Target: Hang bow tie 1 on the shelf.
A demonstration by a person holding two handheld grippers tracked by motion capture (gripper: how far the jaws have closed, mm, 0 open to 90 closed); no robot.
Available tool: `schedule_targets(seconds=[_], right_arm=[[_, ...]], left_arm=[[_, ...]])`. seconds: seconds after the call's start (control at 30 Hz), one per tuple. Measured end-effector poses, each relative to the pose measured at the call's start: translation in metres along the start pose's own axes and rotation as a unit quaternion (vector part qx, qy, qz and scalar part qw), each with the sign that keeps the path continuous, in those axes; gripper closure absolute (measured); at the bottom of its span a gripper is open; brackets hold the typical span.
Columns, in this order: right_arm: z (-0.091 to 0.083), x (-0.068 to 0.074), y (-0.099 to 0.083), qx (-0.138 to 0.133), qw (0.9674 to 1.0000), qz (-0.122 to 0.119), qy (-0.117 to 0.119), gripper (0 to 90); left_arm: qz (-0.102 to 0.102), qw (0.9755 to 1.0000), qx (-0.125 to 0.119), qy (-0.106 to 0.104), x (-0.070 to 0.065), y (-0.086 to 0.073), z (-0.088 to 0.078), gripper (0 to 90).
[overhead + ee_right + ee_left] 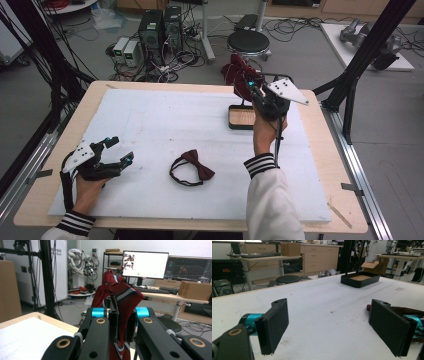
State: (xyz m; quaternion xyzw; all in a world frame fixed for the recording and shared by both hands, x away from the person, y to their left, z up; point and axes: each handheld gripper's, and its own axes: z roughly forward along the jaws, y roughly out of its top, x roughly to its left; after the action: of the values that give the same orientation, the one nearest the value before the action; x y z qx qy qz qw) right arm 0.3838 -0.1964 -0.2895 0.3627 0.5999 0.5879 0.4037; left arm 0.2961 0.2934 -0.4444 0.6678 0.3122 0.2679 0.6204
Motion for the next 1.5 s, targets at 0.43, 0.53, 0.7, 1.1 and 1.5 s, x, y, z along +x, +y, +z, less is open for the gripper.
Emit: schedule_targets(seconds=[0.43,0.53,0.7,1.1,1.5], right_arm=[[0.025,-0.002,-0.013,0.015,0.9998,0.004,-0.011,86.5],[0.028,-0.002,-0.016,0.017,0.9998,0.008,-0.009,86.5],[0.038,0.001,-0.023,0.032,0.9994,0.016,0.001,86.4],[0.052,0.008,-0.037,0.068,0.9964,0.041,0.029,86.4],[0.063,0.011,-0.051,0.109,0.9908,0.067,0.045,86.4]], left_arm=[[-0.015,0.9997,-0.017,0.001,0.008,-0.003,-0.009,16.8],[-0.023,0.9994,-0.026,0.0,0.008,-0.002,-0.01,16.8],[-0.026,0.9992,-0.029,-0.003,0.008,-0.002,-0.01,16.8],[-0.023,0.9993,-0.029,-0.001,0.006,-0.003,-0.01,16.8],[-0.021,0.9993,-0.03,0.0,0.006,-0.004,-0.01,16.8]])
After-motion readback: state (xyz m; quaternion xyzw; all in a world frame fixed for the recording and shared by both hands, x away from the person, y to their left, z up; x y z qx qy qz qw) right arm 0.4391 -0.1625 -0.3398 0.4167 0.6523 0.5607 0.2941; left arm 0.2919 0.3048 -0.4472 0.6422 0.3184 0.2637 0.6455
